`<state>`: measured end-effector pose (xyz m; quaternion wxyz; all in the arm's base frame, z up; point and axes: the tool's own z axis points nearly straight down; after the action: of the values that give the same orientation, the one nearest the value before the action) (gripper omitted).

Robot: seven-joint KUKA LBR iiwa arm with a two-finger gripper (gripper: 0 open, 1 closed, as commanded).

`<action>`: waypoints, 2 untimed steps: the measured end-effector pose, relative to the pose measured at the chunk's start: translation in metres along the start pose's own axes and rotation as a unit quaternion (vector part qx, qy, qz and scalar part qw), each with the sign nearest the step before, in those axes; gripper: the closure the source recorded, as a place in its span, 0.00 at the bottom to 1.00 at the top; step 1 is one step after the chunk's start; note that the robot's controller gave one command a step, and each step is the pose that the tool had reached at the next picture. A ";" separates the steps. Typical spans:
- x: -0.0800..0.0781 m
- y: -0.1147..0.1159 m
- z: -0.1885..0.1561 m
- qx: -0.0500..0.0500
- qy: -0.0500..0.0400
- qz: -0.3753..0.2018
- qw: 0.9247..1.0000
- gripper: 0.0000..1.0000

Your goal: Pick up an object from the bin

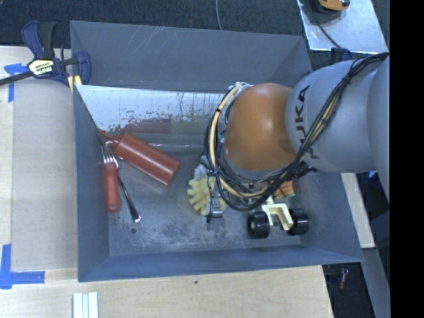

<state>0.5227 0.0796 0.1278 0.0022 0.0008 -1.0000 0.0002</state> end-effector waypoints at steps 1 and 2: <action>-0.002 0.000 -0.004 0.000 -0.004 0.001 1.000 0.00; -0.066 -0.060 0.045 -0.001 -0.007 -0.085 0.996 0.00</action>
Offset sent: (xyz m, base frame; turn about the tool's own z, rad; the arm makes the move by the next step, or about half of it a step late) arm 0.0742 -0.0729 -0.0578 -0.1951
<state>0.5883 0.0200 0.0823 -0.0050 0.0856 -0.9963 -0.0008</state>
